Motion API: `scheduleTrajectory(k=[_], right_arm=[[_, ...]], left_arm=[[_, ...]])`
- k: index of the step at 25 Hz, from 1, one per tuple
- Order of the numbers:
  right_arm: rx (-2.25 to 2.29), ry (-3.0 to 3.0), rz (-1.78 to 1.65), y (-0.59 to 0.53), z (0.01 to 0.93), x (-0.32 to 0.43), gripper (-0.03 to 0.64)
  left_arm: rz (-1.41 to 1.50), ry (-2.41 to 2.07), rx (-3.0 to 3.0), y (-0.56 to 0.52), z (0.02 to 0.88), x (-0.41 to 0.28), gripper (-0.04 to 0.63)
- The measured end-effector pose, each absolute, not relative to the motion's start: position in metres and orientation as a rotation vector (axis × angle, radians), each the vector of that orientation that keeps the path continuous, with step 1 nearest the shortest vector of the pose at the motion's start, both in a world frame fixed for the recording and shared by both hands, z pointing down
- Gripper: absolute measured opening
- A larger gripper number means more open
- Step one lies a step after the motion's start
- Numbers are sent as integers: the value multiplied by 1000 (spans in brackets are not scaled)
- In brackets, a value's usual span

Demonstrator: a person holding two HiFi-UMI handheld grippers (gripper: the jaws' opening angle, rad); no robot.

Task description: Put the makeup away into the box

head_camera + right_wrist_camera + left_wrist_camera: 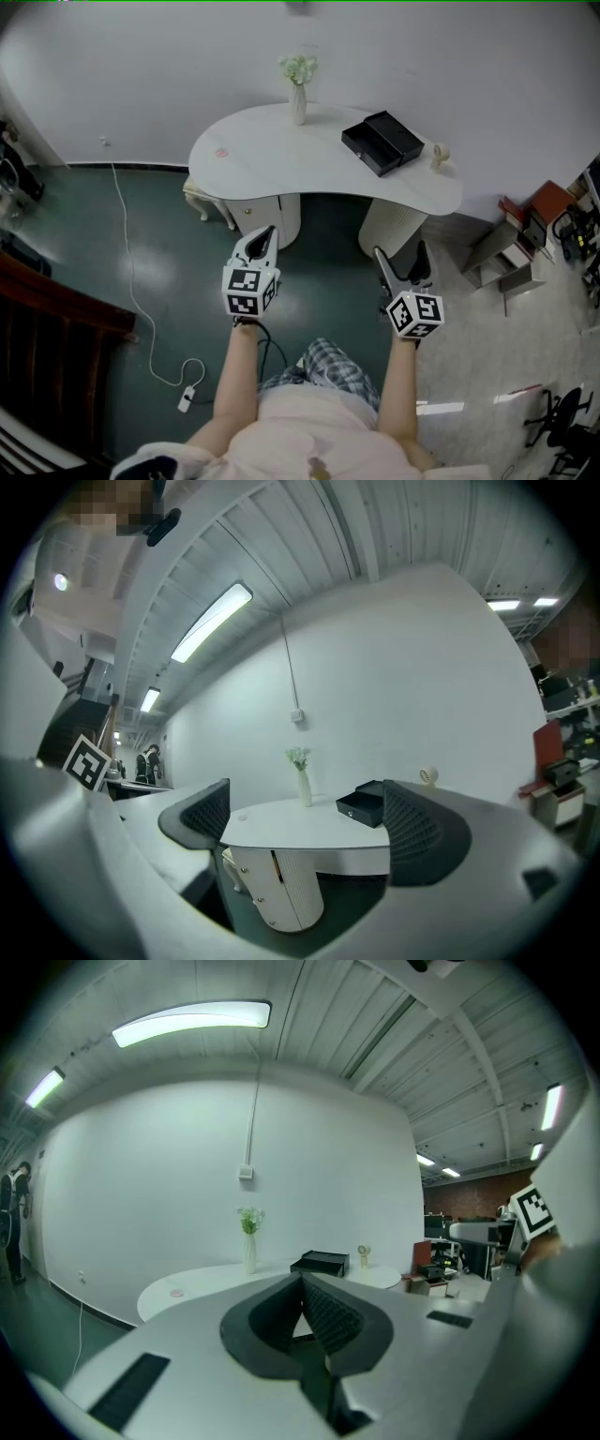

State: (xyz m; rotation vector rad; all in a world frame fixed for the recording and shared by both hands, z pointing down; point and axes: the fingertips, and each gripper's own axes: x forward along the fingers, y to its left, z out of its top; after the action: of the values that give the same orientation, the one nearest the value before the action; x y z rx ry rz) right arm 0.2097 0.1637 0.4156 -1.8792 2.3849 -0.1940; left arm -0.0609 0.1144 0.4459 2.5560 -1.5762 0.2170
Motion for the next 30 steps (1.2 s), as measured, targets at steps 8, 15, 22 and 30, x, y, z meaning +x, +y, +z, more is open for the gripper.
scheduleTrajectory(k=[8, 15, 22, 30], right_arm=[[-1896, 2365, -188, 133, 415, 206, 497], [-1876, 2384, -157, 76, 411, 209, 497], [-1838, 2413, -147, -1, 418, 225, 497], [-1771, 2478, -185, -128, 426, 222, 497]], left_arm=[[204, -1559, 2572, 83, 444, -66, 26], [140, -1592, 2543, 27, 437, -69, 26], [103, -1622, 2517, -39, 441, -52, 26], [120, -1702, 2455, -148, 444, -58, 26]])
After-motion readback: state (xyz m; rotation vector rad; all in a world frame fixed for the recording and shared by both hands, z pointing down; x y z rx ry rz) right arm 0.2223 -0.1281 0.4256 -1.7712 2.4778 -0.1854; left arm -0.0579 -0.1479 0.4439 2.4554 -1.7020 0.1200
